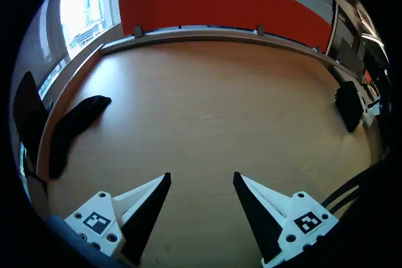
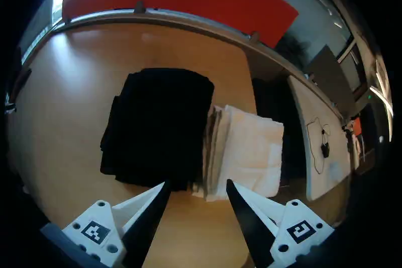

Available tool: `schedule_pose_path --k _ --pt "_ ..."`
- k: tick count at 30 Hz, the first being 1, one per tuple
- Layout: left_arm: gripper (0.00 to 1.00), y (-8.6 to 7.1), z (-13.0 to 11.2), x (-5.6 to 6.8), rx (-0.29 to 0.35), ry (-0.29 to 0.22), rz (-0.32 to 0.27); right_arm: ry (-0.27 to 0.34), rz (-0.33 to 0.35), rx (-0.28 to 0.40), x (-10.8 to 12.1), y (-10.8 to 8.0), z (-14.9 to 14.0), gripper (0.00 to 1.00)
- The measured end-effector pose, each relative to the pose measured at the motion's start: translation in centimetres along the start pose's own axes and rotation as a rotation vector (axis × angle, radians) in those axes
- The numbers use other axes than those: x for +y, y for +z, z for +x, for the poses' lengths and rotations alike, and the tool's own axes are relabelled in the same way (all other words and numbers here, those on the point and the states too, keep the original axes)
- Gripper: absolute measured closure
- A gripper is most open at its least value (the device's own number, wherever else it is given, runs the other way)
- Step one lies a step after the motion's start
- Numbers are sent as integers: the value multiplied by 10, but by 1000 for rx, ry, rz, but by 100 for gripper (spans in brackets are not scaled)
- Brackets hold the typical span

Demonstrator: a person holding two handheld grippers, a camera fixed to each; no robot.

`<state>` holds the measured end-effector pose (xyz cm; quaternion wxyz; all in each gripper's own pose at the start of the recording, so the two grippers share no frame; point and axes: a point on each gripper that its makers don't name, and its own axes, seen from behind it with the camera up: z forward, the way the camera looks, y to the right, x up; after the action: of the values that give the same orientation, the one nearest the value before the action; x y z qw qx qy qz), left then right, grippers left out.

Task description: Fold towel

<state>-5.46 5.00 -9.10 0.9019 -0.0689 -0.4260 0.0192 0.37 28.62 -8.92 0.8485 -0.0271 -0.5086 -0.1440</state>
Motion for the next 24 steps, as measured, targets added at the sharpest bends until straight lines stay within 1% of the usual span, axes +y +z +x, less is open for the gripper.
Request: schedule_pose_path --k 12,17,24 --pt "8 -2 0 -3 6 -3 2 15 7 34 -5 -3 10 15" --pt "8 -3 1 -4 9 -3 4 24 5 61 -7 -5 15 16" --pt "8 -3 2 -4 13 -3 5 75 12 111 -15 -10 26 16"
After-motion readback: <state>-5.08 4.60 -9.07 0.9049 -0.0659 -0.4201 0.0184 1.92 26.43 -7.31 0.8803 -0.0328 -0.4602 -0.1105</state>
